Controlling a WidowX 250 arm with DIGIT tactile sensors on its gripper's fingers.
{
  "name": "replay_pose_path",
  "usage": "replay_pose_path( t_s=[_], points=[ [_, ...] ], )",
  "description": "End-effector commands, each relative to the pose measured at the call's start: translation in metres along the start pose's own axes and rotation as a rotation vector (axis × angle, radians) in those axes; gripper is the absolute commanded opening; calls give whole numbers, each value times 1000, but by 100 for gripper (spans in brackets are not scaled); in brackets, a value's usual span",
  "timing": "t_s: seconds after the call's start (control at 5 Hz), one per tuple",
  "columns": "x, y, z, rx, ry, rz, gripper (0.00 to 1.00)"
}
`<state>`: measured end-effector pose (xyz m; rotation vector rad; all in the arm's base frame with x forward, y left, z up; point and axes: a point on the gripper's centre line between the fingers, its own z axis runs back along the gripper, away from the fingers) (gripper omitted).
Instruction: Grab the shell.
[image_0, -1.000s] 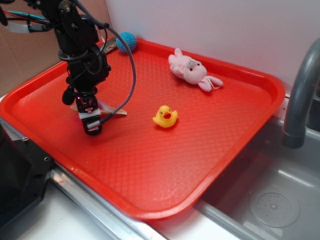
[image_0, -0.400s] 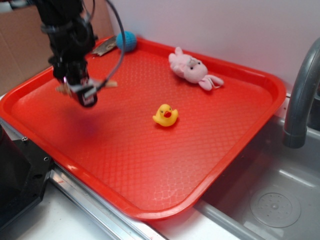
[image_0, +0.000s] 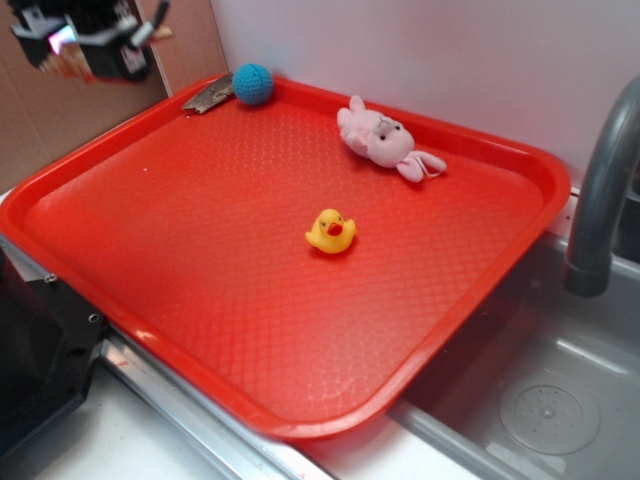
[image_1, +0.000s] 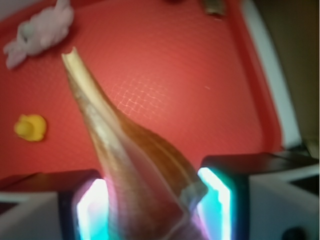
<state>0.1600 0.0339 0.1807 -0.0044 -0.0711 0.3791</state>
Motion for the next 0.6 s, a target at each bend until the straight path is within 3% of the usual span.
replay_pose_path(
  t_s=[0.0, 0.2, 0.4],
  points=[
    [5, -17, 77, 41, -13, 60, 0],
    [4, -27, 83, 12, -59, -46, 0],
    [3, -33, 76, 24, -61, -126, 0]
  ],
)
